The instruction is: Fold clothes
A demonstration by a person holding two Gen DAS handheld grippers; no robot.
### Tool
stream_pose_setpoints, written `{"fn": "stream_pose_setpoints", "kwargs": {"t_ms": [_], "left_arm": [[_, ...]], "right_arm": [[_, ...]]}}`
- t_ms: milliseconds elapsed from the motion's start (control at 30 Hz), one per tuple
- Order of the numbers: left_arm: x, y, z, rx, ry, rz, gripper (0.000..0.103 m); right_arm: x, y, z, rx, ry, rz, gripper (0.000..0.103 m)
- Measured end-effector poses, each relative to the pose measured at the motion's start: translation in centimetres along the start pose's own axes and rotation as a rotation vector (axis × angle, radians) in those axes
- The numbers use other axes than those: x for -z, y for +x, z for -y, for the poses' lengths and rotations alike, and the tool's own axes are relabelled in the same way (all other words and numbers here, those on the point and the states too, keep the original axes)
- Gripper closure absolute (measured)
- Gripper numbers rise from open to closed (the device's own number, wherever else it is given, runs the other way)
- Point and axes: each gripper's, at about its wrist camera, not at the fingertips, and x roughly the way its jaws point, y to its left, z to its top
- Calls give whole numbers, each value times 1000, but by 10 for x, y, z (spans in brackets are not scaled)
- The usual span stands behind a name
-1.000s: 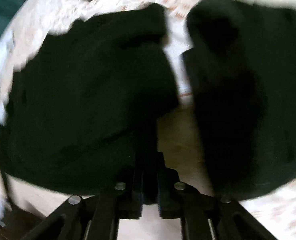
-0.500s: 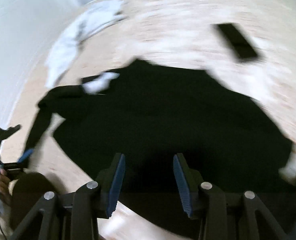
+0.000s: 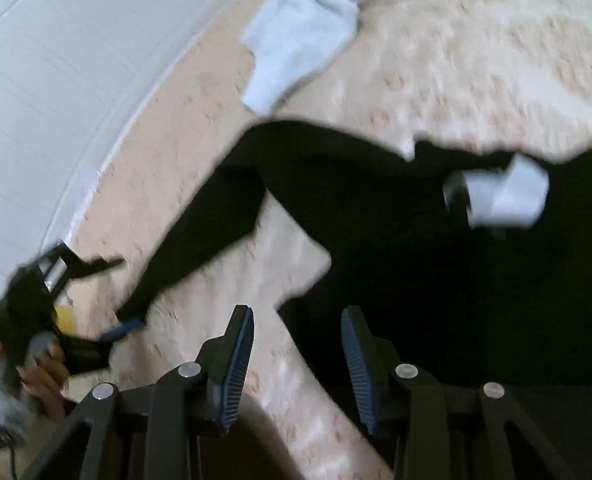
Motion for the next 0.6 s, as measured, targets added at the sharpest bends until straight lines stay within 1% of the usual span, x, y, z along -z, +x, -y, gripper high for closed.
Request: {"fn": "stream_pose_setpoints", "kwargs": {"t_ms": [100, 167, 233, 267, 300, 333, 367, 433, 467, 533, 600], "left_arm": [[-7, -2, -5, -15, -18, 24, 28], [-10, 3, -5, -35, -13, 20, 28], [-13, 6, -1, -57, 11, 40, 28], [-14, 6, 1, -63, 15, 53, 30], [-16, 7, 3, -70, 17, 67, 48], [-18, 8, 3, -76, 11, 74, 79], [-22, 9, 2, -82, -3, 75, 87], [-28, 11, 2, -89, -28, 78, 93], [-32, 9, 4, -87, -32, 88, 94], [-41, -2, 19, -97, 6, 149, 97], [-53, -20, 46, -106, 71, 224, 99]], "right_arm": [[23, -1, 23, 37, 70, -47, 65], [41, -6, 47, 56, 144, -82, 65], [60, -10, 71, 76, 229, -113, 64], [71, -14, 83, 85, 274, -128, 65], [81, -16, 93, 85, 314, -138, 65], [91, -18, 101, 93, 348, -147, 65], [101, -20, 109, 101, 382, -155, 65], [116, -25, 118, 104, 425, -158, 65], [121, -26, 121, 101, 445, -157, 65], [130, -29, 126, 96, 478, -152, 65], [134, -31, 128, 94, 494, -144, 65]]}}
